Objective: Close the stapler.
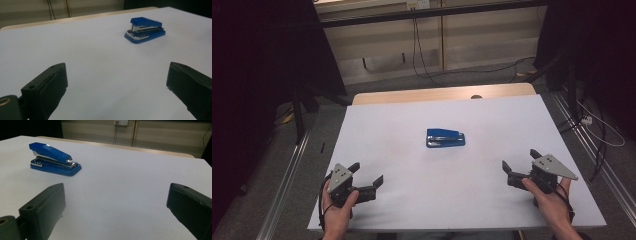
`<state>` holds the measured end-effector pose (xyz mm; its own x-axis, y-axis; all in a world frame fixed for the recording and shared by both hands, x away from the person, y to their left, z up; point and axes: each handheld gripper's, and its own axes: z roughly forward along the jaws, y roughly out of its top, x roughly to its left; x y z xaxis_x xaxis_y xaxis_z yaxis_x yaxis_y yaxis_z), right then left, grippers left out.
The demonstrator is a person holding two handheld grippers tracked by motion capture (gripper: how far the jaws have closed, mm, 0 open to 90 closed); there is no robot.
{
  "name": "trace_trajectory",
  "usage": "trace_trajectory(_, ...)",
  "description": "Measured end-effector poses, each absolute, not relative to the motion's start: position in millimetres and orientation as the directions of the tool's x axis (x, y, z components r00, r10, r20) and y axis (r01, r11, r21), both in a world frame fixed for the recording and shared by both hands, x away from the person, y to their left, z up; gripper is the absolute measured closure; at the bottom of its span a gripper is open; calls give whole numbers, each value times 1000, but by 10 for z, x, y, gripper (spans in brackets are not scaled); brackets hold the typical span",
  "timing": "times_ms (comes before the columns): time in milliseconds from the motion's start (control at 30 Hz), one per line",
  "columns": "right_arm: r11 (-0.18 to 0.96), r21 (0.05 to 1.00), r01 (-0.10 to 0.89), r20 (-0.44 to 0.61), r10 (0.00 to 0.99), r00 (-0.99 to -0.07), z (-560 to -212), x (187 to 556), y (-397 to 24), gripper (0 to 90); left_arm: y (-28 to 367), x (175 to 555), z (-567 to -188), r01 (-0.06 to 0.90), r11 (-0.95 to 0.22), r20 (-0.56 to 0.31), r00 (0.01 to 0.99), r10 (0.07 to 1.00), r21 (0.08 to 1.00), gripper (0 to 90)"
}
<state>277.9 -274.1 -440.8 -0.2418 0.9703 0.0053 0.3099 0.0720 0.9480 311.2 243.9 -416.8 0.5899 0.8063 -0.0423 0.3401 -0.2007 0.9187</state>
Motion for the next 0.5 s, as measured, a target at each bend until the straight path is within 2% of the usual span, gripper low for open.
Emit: trace_trajectory(500,48,955,291,28,967,-252,-4415,2792,-2723,19,2363,3133,-4201,345,-255,-7,606,795,903,36)
